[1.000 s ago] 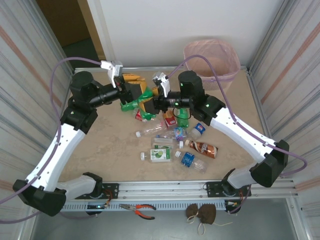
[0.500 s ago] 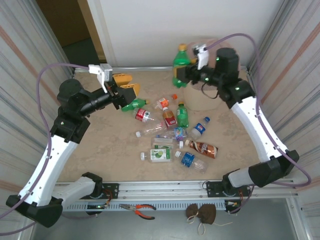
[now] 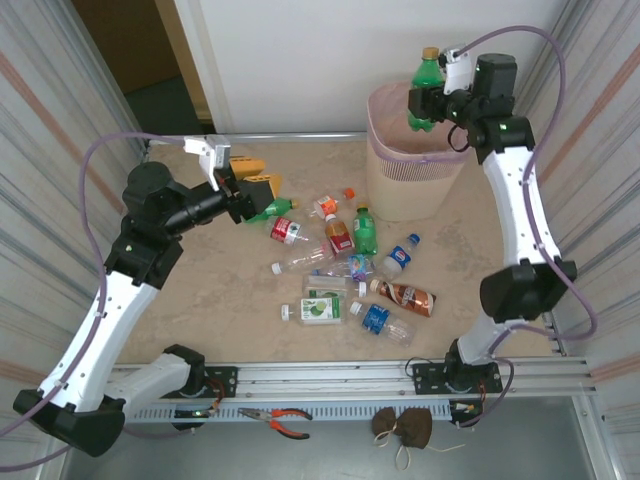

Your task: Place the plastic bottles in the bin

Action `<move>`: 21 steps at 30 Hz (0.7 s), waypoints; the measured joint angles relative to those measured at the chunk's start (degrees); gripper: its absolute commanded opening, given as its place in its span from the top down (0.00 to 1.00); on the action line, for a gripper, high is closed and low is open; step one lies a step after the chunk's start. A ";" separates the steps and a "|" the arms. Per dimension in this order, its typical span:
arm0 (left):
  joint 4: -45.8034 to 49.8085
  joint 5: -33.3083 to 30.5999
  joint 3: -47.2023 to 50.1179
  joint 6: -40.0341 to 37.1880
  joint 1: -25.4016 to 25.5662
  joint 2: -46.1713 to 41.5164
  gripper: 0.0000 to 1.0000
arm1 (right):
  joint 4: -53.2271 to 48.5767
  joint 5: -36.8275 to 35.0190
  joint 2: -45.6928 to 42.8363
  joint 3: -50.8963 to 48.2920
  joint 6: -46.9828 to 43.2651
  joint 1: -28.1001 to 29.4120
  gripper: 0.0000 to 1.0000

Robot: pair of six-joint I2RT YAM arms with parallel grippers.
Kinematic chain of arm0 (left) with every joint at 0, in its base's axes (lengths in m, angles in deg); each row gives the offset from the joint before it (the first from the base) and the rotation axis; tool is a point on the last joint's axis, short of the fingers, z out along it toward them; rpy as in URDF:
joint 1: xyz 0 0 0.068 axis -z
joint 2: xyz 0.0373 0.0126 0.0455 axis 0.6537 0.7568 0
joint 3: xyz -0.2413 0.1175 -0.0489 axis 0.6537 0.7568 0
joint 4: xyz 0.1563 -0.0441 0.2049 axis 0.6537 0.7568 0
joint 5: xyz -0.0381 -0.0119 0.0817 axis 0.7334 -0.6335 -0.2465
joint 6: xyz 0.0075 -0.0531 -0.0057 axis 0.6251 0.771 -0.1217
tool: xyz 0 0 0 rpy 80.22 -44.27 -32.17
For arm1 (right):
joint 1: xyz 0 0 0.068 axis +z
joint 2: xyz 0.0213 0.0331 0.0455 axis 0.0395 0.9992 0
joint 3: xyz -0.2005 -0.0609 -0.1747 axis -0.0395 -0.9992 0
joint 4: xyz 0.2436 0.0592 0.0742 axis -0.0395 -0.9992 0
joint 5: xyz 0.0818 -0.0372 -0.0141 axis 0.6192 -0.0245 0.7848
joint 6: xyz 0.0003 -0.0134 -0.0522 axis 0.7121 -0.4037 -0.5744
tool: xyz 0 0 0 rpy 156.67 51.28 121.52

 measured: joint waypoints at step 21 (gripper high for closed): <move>-0.09 -1.01 3.65 0.22 0.00 1.18 0.34 | -28.85 -17.46 24.70 15.93 -1.27 -0.33 0.44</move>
